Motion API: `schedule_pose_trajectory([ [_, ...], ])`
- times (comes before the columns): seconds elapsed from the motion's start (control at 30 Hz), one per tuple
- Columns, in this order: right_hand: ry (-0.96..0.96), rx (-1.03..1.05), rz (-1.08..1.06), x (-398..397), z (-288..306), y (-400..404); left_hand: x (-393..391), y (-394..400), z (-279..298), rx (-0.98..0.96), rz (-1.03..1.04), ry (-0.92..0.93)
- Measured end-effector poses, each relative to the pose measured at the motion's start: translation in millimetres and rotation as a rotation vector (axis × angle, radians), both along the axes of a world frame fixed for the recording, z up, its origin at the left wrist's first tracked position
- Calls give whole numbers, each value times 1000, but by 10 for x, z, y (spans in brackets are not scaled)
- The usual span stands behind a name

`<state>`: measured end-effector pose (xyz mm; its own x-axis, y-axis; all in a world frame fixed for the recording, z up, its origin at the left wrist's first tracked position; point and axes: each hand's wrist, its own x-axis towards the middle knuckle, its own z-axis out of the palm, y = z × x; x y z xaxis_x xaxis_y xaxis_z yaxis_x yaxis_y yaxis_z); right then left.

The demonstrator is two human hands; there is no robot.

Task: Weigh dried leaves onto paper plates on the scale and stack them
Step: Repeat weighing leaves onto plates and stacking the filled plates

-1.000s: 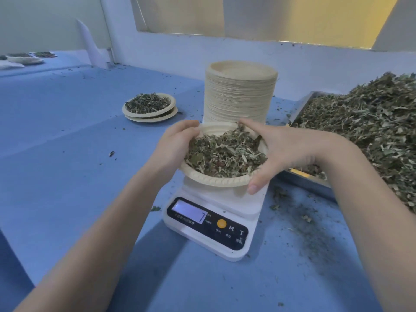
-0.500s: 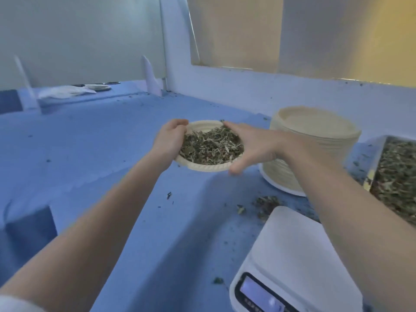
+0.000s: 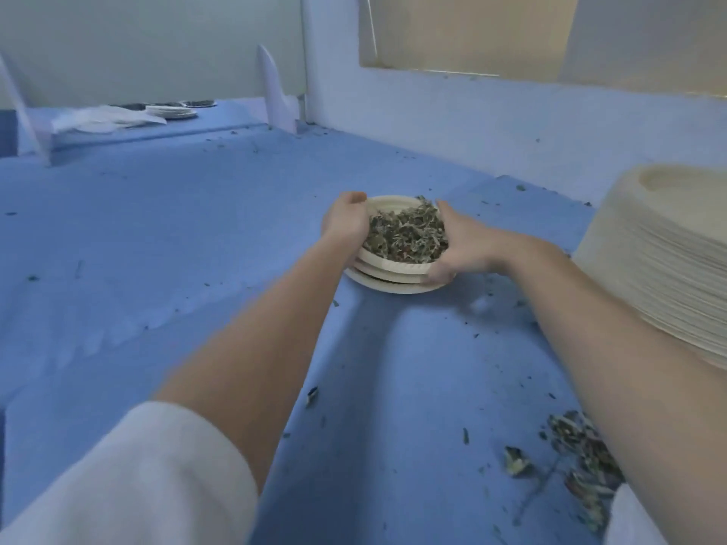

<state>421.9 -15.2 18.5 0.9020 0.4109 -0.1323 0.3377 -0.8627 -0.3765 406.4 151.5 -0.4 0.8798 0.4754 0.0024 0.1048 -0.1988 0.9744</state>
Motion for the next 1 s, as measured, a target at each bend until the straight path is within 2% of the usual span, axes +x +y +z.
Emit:
schedule_pose_trajectory([
  [0.13,22,86,-6,67,-38,10,79,27,-173,36,65,26],
  [0.33,12,96,-18,14,-177,-5,73,71,-325,12,98,10],
  [0.53,73,95,-17,-225,198,46,-95,56,142,113,-72,63],
  [0.8,-72,48,25,-865,797,43,-696,-437,760,271,-161,-69],
  [1.0,-268,-35,41,-1334,1362,-342,-1026,-1029,1180,194,-317,-140],
])
